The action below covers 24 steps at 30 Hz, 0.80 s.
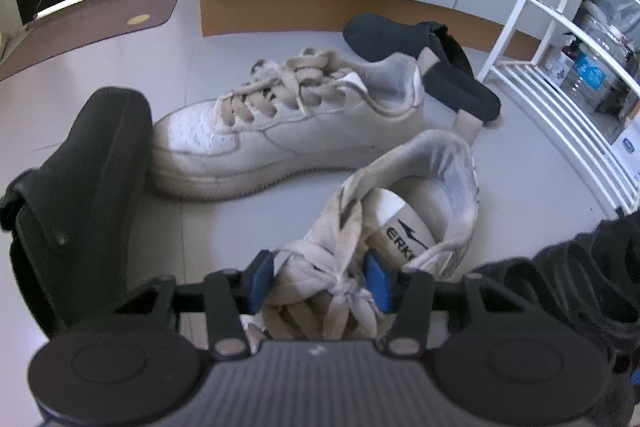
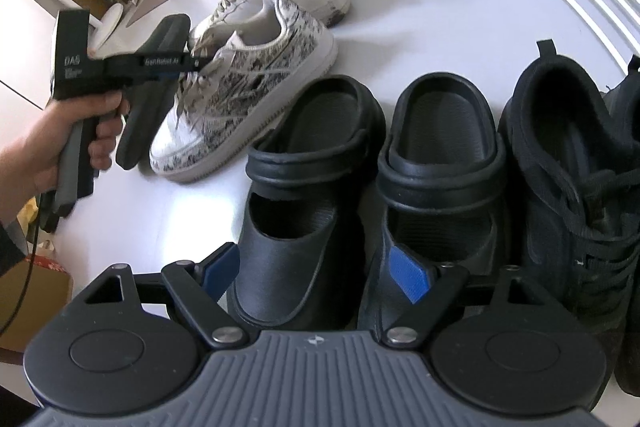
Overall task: Organize scattered shoes
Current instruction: 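Close the left tool on the printed sneaker's laces and lift it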
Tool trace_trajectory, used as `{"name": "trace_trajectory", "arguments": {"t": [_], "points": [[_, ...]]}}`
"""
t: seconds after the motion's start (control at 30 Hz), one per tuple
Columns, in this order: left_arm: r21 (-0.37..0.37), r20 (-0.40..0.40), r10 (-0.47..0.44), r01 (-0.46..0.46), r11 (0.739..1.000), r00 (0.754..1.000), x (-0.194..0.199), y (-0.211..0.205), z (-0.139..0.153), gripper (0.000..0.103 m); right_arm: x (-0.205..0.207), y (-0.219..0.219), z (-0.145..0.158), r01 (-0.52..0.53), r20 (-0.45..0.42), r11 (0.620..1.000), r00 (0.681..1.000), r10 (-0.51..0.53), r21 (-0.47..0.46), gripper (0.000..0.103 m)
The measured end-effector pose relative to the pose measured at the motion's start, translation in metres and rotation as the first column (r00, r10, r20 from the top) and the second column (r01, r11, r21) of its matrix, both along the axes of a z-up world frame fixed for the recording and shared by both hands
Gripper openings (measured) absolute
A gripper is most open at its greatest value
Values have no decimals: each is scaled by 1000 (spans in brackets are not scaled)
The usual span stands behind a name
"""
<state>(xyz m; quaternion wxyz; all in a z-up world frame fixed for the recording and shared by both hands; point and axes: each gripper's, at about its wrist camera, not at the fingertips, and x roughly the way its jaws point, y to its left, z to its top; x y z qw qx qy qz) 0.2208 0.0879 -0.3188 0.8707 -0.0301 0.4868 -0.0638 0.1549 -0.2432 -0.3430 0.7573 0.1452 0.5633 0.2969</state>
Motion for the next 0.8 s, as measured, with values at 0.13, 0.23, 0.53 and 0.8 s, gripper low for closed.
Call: {"name": "trace_trajectory", "arguments": {"t": [0.13,0.23,0.53,0.8], "points": [[-12,-21,-4,4,1000,1000,-16,5,2,52,2,0,5,18,25,1000,1000,-18,6,86],[-17,-34,0,0,1000,999,-28,11,3,52,3,-2,9,36,44,999,998,-36,8,86],[-43,-77,35,-38,998,996,-49,26,8,52,9,-5,21,82,69,996,994,-84,31,86],[-91,-63,40,-46,995,997,-69,40,31,66,17,-1,35,111,89,991,989,-117,69,86]]}}
